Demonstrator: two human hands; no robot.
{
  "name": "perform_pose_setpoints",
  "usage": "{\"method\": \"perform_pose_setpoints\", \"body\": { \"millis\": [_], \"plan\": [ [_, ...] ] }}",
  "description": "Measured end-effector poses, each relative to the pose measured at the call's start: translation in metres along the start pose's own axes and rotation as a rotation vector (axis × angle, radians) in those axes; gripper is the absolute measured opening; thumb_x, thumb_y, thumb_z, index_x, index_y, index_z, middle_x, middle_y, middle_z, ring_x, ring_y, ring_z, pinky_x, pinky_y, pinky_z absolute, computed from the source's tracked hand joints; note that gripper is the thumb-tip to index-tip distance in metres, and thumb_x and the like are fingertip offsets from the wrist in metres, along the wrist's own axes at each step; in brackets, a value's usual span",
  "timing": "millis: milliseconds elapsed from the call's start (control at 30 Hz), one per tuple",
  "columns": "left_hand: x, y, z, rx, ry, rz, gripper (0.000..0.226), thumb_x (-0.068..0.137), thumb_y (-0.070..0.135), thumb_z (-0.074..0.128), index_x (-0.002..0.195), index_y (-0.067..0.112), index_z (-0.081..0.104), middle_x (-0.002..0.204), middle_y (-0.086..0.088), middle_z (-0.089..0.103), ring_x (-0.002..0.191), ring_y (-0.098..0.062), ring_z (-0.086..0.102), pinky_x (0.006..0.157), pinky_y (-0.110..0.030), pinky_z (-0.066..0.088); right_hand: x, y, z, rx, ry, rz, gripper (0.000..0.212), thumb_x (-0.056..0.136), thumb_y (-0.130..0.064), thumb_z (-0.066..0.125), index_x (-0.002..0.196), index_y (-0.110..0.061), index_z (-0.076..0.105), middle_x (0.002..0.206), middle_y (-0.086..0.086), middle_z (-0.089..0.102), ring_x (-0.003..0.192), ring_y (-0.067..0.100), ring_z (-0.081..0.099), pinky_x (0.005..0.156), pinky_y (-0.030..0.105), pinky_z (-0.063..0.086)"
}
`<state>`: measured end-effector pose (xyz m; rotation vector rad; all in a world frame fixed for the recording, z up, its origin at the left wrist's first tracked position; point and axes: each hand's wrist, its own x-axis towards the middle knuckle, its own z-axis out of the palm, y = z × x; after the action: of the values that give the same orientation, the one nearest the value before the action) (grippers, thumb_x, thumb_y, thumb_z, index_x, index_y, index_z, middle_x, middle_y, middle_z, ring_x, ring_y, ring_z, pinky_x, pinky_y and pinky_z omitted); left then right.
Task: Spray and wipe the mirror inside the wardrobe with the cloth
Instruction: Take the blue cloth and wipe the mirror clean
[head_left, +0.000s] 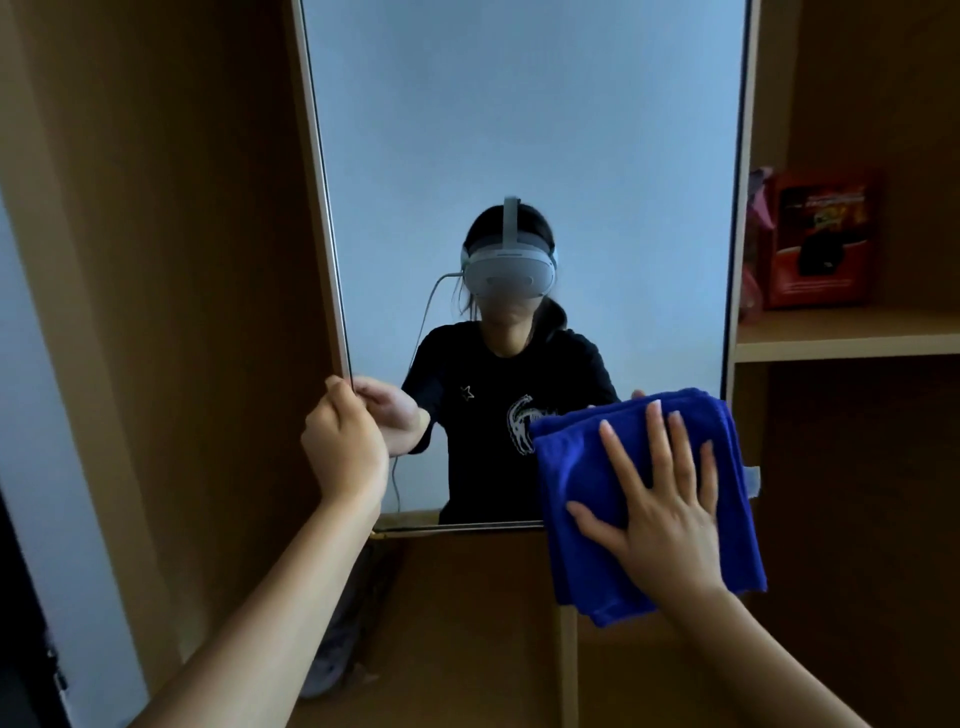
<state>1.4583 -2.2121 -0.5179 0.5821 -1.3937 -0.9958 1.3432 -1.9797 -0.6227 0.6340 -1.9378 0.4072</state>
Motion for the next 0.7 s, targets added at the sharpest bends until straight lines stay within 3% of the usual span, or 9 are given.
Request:
{"method": "perform_pose_setpoints", "body": {
  "millis": [333,533,600,700],
  "plan": [
    [-0.011,0.002,-0.007,0.166,-0.158,0.051,0.04,0.104,0.034,0.034,0.116,0.003,0.056,0.114,-0.019,0.063,0.105,-0.035,0.059,0.076,-0.031,0.037,0.018,-0.001,-0.011,0.024,-0.023,0.04,0.083,0.086,-0.075,0.03,0.155,-0.038,0.003,0.164,0.003,-0.01,0.151,0.022,-0.011,0.12,0.048,-0.006],
    [-0.013,0.005,-0.006,0.171,-0.198,0.043,0.042,0.103,0.037,0.034,0.125,0.005,0.049,0.123,-0.017,0.057,0.112,-0.031,0.056,0.076,-0.028,0.039,0.13,-0.008,-0.053,0.086,0.075,0.058,0.081,0.088,-0.075,0.029,0.155,-0.039,0.001,0.164,0.004,-0.009,0.151,0.022,-0.01,0.119,0.046,-0.011],
    [-0.018,0.013,-0.007,0.207,-0.148,0.189,0.05,0.102,0.035,0.037,0.142,0.004,0.034,0.144,-0.017,0.038,0.13,-0.028,0.042,0.09,-0.021,0.037,0.17,-0.013,-0.069,0.112,0.101,0.093,0.08,0.089,-0.075,0.028,0.155,-0.038,0.0,0.164,0.006,-0.01,0.151,0.024,-0.01,0.12,0.049,-0.008],
    [-0.03,0.044,0.005,0.253,-0.136,0.585,0.058,0.103,0.037,0.032,0.151,0.008,0.017,0.159,-0.007,0.01,0.145,-0.022,0.018,0.11,-0.029,0.029,0.189,-0.018,-0.075,0.091,0.112,0.108,0.081,0.092,-0.073,0.028,0.156,-0.034,-0.001,0.164,0.007,-0.012,0.151,0.026,-0.011,0.12,0.05,-0.007]
  ]
}}
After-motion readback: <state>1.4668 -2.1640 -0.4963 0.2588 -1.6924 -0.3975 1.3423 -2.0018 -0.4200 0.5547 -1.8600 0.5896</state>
